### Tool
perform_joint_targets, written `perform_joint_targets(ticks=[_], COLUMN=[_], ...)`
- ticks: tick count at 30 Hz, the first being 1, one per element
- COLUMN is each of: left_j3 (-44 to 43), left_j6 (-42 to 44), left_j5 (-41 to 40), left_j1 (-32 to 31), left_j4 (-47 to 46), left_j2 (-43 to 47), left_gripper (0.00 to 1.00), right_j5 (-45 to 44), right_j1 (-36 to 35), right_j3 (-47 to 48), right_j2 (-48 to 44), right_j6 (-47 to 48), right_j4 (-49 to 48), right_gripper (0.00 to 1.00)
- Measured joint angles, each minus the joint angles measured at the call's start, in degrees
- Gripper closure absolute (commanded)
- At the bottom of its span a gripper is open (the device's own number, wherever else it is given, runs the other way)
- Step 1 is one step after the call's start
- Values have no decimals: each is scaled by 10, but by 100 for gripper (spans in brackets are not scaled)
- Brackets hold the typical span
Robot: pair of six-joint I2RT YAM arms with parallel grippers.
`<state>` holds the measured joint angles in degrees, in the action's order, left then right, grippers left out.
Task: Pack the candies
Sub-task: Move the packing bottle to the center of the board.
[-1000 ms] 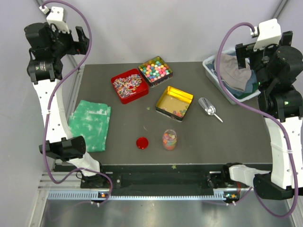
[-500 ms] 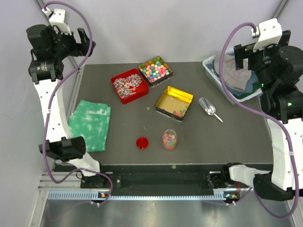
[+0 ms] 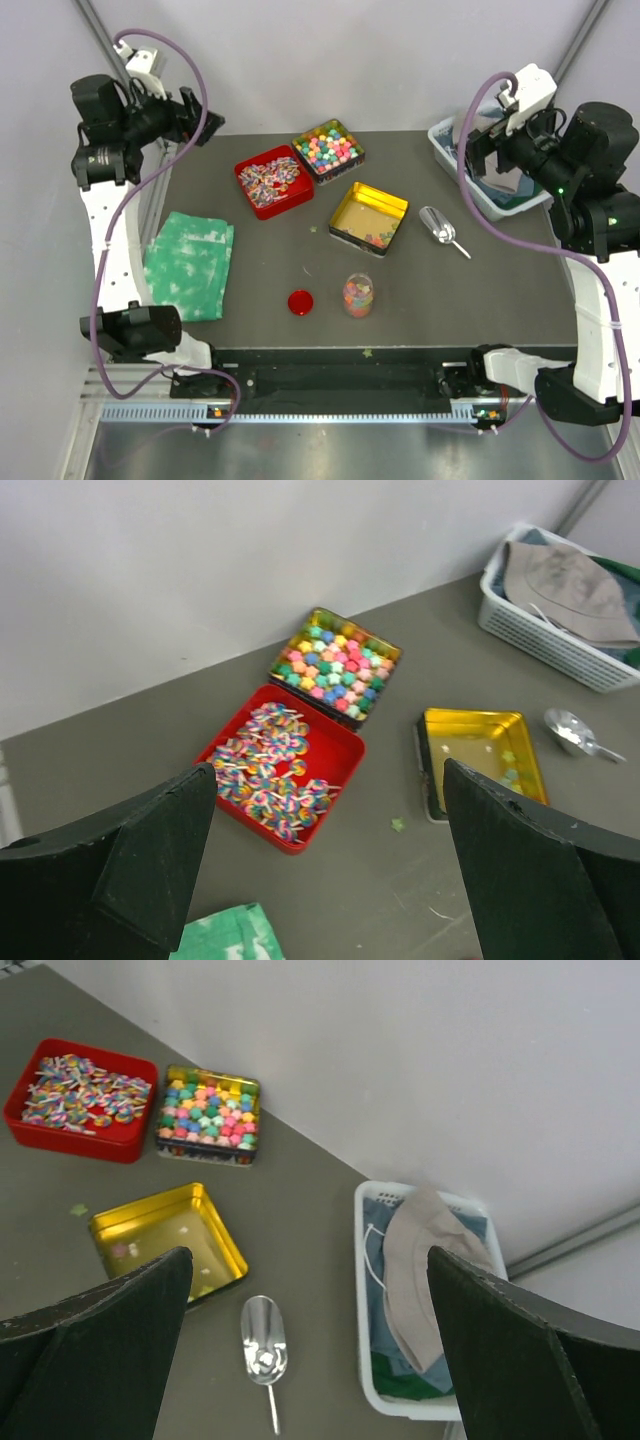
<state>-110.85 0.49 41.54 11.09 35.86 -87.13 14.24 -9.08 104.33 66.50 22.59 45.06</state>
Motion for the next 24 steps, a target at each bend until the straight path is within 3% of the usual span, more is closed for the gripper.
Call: perform_joint_targets(ticks=[15, 24], left_j3=[240, 308], left_j6=[92, 114], left_j5=[49, -9], left_j1=[-59, -234], left_j4=[-8, -19], left_j2=[94, 87], left_gripper=[1, 1], right_j5=[108, 135], right_j1=[0, 0], right_j3=[-65, -99], right_j2=[-20, -25], right_j6=[-25, -37], right_j4=[24, 34], right_gripper=[1, 1])
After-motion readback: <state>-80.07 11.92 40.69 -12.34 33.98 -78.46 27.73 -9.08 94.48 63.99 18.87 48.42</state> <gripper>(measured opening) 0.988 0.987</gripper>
